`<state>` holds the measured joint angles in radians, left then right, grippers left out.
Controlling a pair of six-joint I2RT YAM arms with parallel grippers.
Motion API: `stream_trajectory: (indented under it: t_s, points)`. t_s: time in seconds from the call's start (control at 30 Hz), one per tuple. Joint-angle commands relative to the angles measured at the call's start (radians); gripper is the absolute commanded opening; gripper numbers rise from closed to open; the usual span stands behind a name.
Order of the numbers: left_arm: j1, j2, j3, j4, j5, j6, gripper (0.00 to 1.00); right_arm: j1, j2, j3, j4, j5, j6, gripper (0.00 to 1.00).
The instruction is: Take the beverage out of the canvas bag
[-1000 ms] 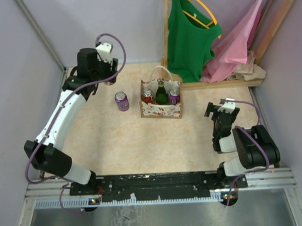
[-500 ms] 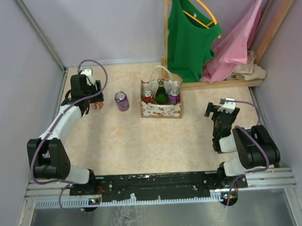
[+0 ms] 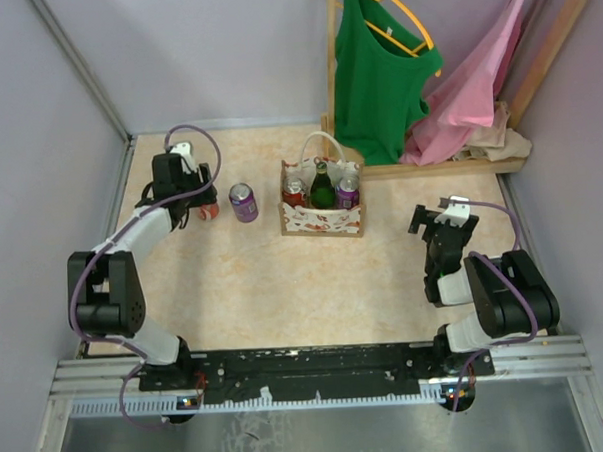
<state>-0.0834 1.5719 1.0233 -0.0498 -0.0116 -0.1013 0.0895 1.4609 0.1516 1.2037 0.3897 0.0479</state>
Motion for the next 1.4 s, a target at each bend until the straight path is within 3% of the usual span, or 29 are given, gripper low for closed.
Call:
stream_trajectory:
  t_s: [0.0,0.17,0.27,0.43,0.5,0.77,1.0,1.1,1.23,1.37]
  points:
    - [-0.005,0.01,0.009,0.132,0.028,-0.016,0.03,-0.005,-0.008,0.022,0.042,0.004,-0.001,0.99]
    - [-0.004,0.046,0.015,0.131,0.037,-0.028,0.1,-0.005,-0.008,0.022,0.042,0.003,-0.001,0.99]
    - [-0.005,0.062,0.029,0.115,0.033,-0.036,0.23,-0.005,-0.008,0.022,0.042,0.003,-0.001,0.99]
    - [-0.004,0.082,0.049,0.082,0.025,-0.042,0.63,-0.005,-0.008,0.022,0.043,0.003,-0.001,0.99]
    - [-0.005,0.083,0.049,0.08,0.027,-0.047,0.97,-0.005,-0.008,0.022,0.042,0.004,-0.001,0.99]
    - [-0.005,0.037,0.081,0.045,0.053,-0.029,1.0,-0.005,-0.008,0.022,0.042,0.004,-0.001,0.99]
    - [-0.037,-0.115,0.097,0.052,0.107,-0.007,0.96,-0.005,-0.008,0.022,0.042,0.004,-0.001,0.99]
    - [-0.103,-0.17,0.12,0.055,0.097,0.031,0.94,-0.005,-0.008,0.022,0.042,0.003,0.0,0.99]
    - [-0.295,-0.198,0.194,0.054,0.04,0.181,0.96,-0.005,-0.008,0.022,0.042,0.004,0.0,0.99]
    - [-0.362,-0.158,0.276,0.058,0.26,0.186,0.96,-0.005,-0.008,0.022,0.043,0.004,0.0,0.99]
